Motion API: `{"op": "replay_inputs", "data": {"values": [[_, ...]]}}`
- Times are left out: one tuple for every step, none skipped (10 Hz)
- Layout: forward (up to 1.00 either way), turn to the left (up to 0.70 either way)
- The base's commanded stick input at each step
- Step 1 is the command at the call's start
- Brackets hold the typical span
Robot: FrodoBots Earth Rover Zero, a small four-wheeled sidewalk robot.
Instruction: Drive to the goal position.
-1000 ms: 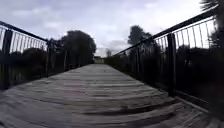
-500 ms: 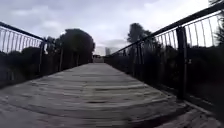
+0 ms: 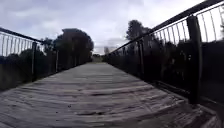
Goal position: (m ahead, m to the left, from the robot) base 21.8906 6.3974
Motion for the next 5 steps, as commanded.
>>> {"op": "replay_inputs", "data": {"values": [[0.7,0.02],[0.7,0.02],[0.7,0.02],[0.7,0.02],[0.7,0.22]]}}
